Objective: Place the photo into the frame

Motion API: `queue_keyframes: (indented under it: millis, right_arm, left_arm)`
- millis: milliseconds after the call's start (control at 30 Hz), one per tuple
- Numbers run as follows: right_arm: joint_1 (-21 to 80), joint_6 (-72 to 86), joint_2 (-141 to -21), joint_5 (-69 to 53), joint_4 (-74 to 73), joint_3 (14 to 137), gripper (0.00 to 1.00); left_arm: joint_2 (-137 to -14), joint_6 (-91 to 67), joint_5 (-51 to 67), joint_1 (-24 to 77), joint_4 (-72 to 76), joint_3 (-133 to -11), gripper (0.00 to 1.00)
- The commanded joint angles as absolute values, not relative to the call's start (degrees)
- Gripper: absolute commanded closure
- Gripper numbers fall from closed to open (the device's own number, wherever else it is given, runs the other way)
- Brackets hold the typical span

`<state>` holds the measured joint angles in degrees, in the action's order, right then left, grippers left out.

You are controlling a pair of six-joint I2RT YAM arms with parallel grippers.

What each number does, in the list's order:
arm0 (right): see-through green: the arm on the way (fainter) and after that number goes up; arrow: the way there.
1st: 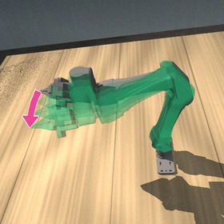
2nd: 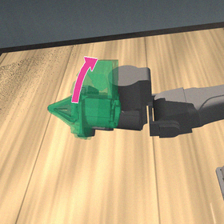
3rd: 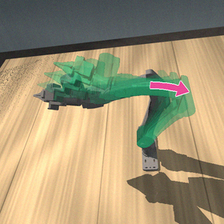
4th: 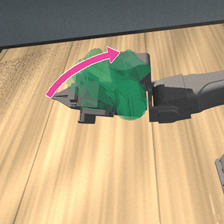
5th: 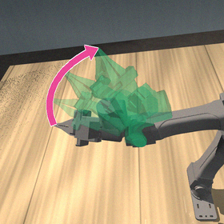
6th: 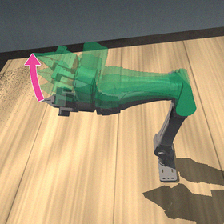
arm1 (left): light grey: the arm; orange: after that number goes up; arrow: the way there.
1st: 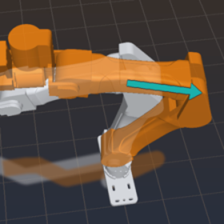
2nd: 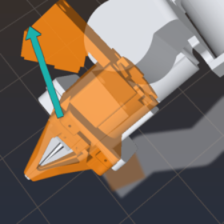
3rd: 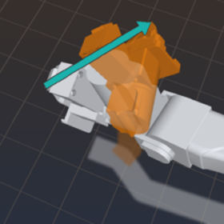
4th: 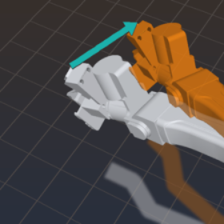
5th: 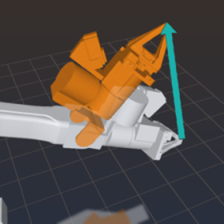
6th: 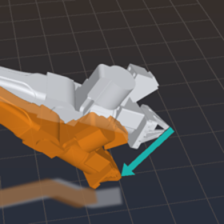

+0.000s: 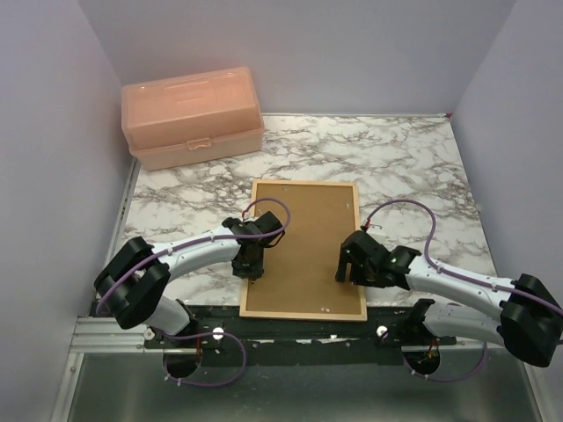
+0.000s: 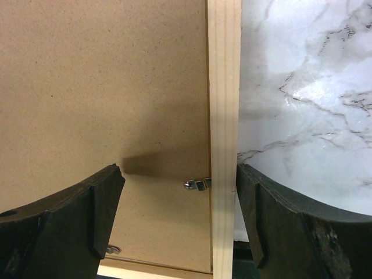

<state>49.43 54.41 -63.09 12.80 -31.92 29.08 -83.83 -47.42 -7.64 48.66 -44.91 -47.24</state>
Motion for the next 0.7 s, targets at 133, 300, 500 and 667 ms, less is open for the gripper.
queue_keyframes:
  millis: [133, 300, 500, 667]
  right_arm:
    - [50.0, 56.7, -65.3, 7.5, -28.0, 28.9, 0.14]
    - [50.1, 56.3, -64.8, 7.6, -28.3, 30.0, 0.14]
    - [50.0, 55.8, -65.3, 7.7, -28.8, 30.4, 0.14]
    - [50.0, 55.6, -65.2, 8.0, -29.0, 30.3, 0.14]
  left_arm:
    - [-84.2, -48.1, -4.8, 50.3, -35.4, -44.1, 1.0]
    - [-79.4, -49.0, -5.3, 50.3, -35.5, -43.4, 0.7]
    - [-78.0, -49.4, -5.4, 50.3, -34.8, -43.1, 0.56]
    - [-81.6, -49.0, -6.4, 50.3, -36.0, -43.5, 0.52]
